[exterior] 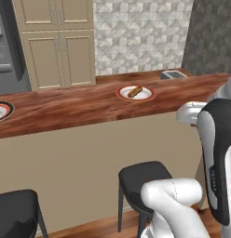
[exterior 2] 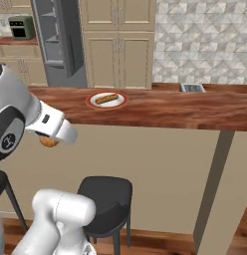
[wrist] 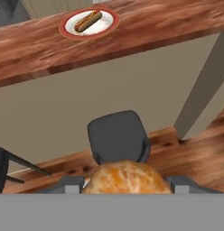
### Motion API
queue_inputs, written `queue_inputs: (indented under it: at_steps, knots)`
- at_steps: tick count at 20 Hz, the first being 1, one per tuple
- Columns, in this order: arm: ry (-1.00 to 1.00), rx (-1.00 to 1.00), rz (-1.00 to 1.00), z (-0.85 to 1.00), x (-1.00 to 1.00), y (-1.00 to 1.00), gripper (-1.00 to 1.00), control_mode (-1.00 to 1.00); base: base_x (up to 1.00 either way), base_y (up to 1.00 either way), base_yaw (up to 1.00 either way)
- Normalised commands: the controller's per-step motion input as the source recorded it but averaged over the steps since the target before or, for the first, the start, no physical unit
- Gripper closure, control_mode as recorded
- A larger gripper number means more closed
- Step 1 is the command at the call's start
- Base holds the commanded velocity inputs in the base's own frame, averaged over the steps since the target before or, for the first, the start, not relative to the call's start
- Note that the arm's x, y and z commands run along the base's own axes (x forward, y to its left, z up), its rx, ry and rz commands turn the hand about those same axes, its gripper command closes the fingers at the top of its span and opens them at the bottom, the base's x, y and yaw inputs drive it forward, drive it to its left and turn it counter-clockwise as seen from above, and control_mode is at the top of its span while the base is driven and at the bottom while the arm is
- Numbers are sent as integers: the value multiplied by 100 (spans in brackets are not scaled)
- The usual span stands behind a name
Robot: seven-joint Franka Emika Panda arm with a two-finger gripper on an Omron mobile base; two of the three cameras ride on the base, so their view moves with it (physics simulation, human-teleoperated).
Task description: Pick up the pear and tangerine from the fridge and place one fruit on each plate on the dining counter.
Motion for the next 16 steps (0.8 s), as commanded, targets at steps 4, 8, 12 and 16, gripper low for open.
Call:
queue_inputs:
  at_steps: [4, 8, 12, 16]
  knots:
    - [18, 0, -9, 37, 100, 0, 100, -100, 0, 0, 0]
    - [11, 0, -7, 5, 100, 0, 100, -100, 0, 0, 0]
    - [3, 0, -1, 0, 99, 0, 100, -100, 0, 0, 0]
    - [4, 0, 0, -7, 89, -1, 100, -100, 0, 0, 0]
